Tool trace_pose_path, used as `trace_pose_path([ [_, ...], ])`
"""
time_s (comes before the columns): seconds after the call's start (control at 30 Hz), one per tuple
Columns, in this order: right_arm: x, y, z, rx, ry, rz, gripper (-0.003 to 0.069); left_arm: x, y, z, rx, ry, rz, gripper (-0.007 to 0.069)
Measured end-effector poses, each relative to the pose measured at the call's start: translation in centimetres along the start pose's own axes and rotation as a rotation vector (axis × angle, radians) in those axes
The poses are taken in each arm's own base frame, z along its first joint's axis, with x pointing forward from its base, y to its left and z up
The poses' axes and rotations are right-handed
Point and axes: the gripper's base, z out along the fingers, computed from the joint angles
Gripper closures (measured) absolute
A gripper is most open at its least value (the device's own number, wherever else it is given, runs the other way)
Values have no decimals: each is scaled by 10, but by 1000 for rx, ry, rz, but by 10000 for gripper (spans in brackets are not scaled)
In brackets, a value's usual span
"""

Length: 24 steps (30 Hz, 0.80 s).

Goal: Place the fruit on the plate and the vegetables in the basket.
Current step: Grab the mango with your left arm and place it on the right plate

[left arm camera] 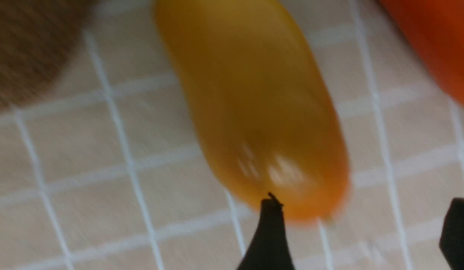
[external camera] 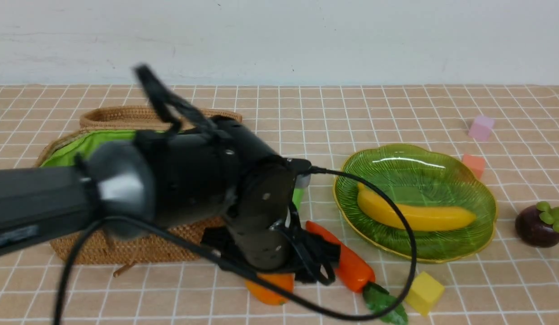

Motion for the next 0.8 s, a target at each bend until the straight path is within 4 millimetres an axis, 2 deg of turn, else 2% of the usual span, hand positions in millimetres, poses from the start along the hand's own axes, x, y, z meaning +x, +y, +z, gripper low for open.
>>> trace_pose_path([
  [0.13, 2, -1, 0, 8, 21, -26, 455, -8, 0, 19, -82, -23, -28, 49],
  [0.3, 3, -1, 0, 11, 33, -67, 453, -6, 2, 44, -145, -1, -13, 48],
  [0.4, 3, -1, 0, 10, 33, -88, 452, -8, 2, 53, -175, -15, -2, 44],
  [0.57, 3, -1, 0, 10, 33, -110, 448, -8, 1, 57, -185, -12, -5, 78],
  [0.8, 3, -1, 0, 8, 34, -107, 446, -1, -4, 52, -200, 22, 7, 78],
])
